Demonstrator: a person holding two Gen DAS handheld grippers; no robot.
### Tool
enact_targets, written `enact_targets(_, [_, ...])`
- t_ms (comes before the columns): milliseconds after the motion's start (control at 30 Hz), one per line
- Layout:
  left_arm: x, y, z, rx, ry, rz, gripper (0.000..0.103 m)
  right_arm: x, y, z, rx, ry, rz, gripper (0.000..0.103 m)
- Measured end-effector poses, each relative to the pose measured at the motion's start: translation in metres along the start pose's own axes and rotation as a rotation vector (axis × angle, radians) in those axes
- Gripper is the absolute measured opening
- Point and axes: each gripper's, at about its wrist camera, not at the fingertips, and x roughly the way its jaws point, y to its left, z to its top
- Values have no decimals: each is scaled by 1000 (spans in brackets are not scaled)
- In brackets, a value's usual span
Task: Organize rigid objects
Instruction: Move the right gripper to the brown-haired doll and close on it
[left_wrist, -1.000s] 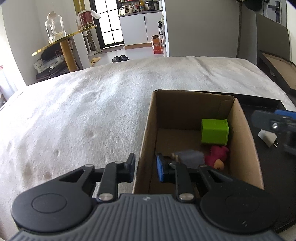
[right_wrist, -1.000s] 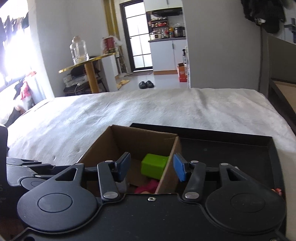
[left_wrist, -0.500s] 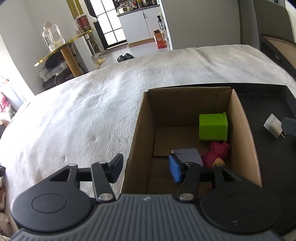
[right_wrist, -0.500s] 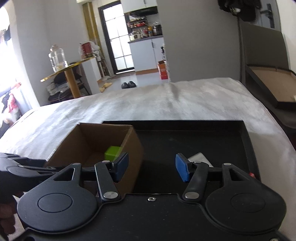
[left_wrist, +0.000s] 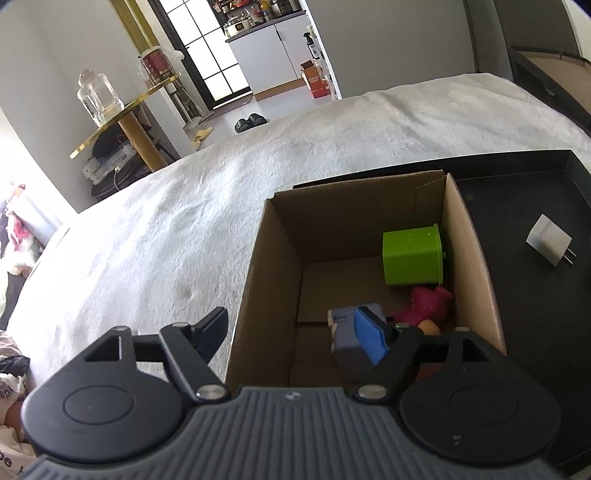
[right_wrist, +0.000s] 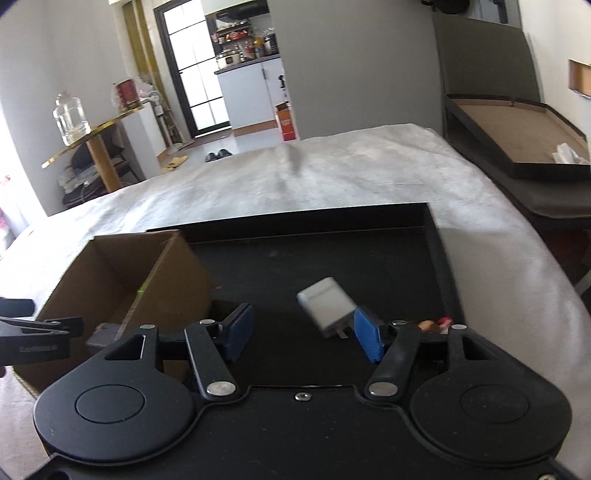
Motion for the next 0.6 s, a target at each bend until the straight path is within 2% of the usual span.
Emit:
enact_targets(100, [-1,-4,1,4,1,12,77,0,-13,1,9,3,-29,64])
enact_targets(367, [-2,-20,7,43,-6,-16,78,6,-38,-3,-2,28,-117,65])
enact_targets(600, [-1,-27,10,67,0,-13,79,23,-51,-11,-33,70,-140,64])
